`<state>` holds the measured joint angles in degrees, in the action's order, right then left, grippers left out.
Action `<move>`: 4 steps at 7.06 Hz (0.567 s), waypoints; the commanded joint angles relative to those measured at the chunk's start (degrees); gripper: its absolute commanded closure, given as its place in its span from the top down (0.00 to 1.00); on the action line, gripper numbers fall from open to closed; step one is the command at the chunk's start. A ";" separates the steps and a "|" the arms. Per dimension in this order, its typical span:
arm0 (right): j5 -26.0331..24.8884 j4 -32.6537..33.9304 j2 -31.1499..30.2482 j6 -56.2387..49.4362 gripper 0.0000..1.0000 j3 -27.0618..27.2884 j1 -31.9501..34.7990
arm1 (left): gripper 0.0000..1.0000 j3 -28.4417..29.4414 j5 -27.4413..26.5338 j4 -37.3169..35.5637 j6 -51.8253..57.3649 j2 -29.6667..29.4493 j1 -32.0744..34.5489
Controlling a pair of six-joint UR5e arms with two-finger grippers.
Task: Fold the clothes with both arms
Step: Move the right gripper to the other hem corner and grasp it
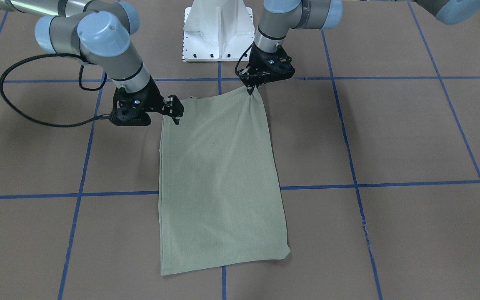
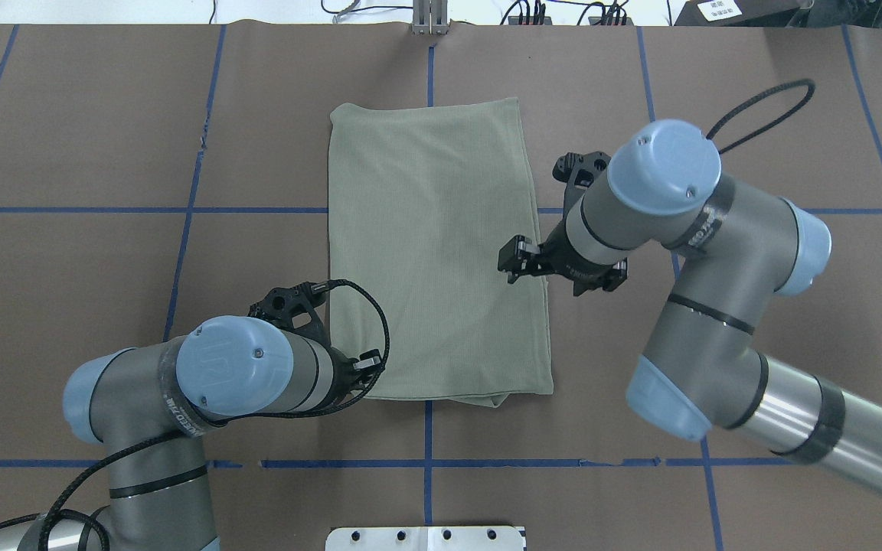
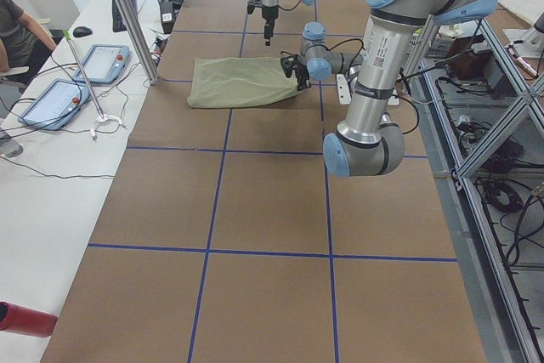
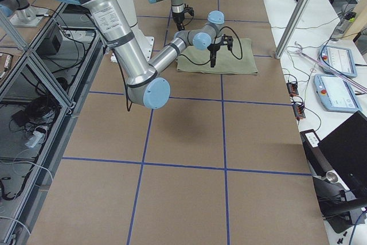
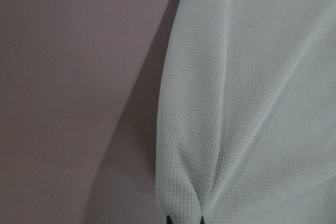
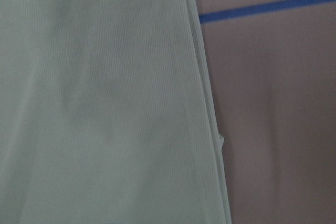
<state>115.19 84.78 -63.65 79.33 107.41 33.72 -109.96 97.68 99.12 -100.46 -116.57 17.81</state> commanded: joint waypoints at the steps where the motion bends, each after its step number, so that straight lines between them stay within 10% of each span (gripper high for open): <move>1: -4.41 0.30 -3.49 18.15 1.00 5.52 -8.45 | 0.00 -0.34 0.14 -0.24 0.00 -0.15 -0.32; 4: -12.88 0.74 -3.94 34.54 1.00 3.17 -15.78 | 0.00 -0.34 0.14 -0.24 -0.09 -0.33 -0.50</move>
<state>103.70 85.40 -67.60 108.14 111.84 20.12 -110.30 97.82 98.88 -100.52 -116.80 17.40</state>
